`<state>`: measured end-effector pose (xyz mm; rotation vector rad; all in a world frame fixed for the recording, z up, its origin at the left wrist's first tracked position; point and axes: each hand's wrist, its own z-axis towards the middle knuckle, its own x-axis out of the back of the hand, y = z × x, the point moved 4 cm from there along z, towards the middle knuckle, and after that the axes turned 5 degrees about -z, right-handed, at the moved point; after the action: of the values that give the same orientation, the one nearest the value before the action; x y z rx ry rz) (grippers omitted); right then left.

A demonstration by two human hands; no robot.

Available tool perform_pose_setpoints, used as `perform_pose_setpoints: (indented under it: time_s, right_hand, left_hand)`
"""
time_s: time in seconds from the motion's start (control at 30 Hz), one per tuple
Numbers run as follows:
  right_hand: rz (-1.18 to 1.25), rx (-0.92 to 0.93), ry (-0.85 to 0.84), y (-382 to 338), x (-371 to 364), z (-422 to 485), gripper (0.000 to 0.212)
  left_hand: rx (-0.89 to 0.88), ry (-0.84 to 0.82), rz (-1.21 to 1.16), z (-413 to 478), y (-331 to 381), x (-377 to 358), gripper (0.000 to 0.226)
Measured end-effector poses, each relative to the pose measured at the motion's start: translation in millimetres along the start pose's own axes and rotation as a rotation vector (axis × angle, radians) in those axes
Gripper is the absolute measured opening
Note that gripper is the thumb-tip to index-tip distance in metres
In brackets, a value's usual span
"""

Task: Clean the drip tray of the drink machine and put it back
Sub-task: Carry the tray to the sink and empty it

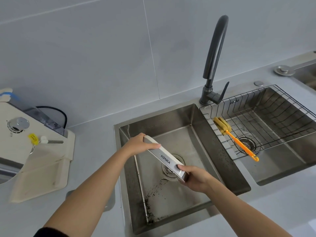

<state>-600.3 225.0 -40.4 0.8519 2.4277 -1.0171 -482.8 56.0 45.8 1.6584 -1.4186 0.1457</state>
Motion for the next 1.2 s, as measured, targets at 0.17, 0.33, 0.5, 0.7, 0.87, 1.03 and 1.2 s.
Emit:
perform_pose_setpoints:
  time_s: [0.17,0.33,0.5,0.7,0.87,1.03,1.2]
  right_hand:
    - [-0.002,-0.015,0.029,-5.4,-9.8,-7.6,0.021]
    - [0.002,0.03,0.033,-29.2,-16.4,-16.8,0.035]
    - [-0.054,-0.097,0.079,-7.1,-16.6,-21.1,0.04]
    - [-0.069,0.01,0.096,-22.3,-20.6,-30.5,0.044]
    - [-0.079,-0.122,0.133,6.4,-26.7,-32.7,0.037]
    - [-0.113,-0.068,0.159,8.1,-24.4,-38.5,0.035]
    - [-0.161,-0.141,0.169,17.1,-19.5,-46.7,0.036]
  left_hand:
    - [0.004,0.013,0.032,1.5,1.3,2.2,0.075]
    - [-0.041,0.09,0.044,-4.7,20.1,24.1,0.097]
    - [0.081,-0.029,0.08,-12.0,-3.8,2.7,0.095]
    - [-0.037,0.065,0.047,-21.3,2.8,18.1,0.081]
    - [0.051,-0.078,0.064,-27.0,-19.2,-3.2,0.082]
    - [0.012,0.046,-0.052,-36.4,-24.8,-4.5,0.08]
    - [0.024,-0.035,-0.121,-47.4,-34.8,-20.5,0.045]
